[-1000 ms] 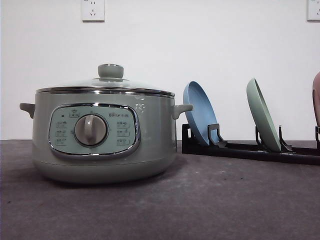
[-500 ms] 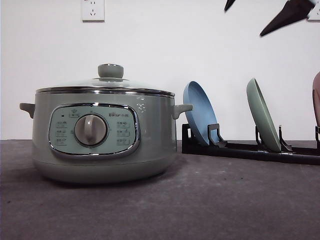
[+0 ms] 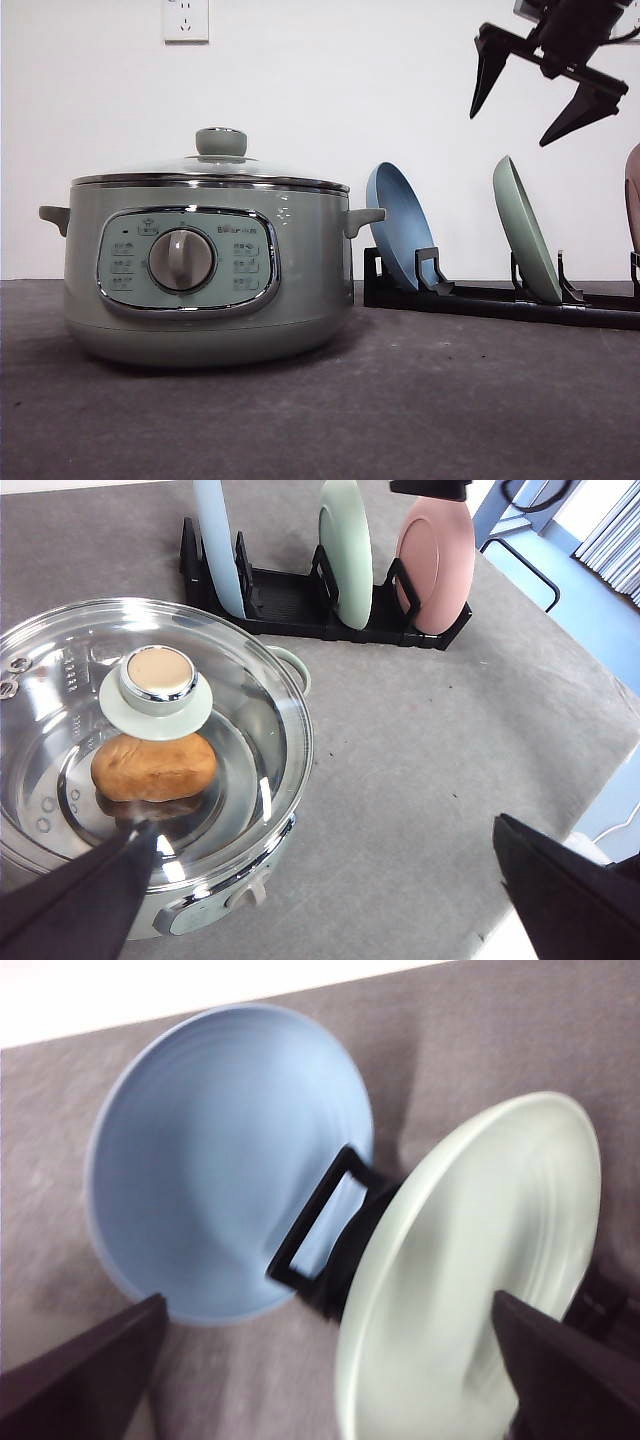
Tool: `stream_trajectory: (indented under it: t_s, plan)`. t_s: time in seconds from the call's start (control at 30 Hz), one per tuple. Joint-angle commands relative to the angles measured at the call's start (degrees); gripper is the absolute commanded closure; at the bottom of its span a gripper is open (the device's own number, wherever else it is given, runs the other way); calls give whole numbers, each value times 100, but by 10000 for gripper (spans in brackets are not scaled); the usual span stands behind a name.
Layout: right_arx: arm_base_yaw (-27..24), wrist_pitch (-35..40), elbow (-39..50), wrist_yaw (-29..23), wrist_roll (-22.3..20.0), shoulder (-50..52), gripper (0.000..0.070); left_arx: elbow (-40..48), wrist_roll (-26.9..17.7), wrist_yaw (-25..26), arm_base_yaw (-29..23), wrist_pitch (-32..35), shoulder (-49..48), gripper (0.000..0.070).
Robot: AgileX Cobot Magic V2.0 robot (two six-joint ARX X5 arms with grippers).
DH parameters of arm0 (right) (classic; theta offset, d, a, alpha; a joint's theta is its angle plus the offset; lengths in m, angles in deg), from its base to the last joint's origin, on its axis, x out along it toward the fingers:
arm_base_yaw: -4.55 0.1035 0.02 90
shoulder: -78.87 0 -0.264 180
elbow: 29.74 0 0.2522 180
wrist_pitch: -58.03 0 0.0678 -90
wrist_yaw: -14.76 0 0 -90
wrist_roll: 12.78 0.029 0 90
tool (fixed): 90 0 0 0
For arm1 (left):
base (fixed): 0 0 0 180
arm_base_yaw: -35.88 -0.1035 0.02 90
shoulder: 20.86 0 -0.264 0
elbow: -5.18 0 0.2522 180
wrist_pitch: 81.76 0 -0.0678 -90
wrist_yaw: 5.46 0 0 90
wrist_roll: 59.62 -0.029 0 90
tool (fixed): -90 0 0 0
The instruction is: Transfer potato from steamer to green plate
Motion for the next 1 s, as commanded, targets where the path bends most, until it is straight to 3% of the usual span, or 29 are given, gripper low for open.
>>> stream_trajectory:
  t_s: [0.0, 0.23, 0.33, 0.5, 0.73, 0.97]
  plan:
    - [-9, 124, -162, -17, 119, -162, 112, -120, -72, 24, 24, 33, 57, 0]
    - [-69, 237, -162, -17, 279, -435, 136, -120, -74, 24, 24, 37, 57, 0]
    - [-71, 298, -162, -18, 286, -516, 199, -120, -76, 24, 24, 35, 57, 0]
    - [-73, 343, -162, -150, 365, -566, 363, -120, -94, 24, 24, 37, 57, 0]
    - [-101, 318, -162, -130, 559, -679, 402, -120, -94, 24, 24, 35, 57, 0]
    - [-102, 316, -162, -144, 561, -687, 678, -120, -94, 24, 24, 23, 57, 0]
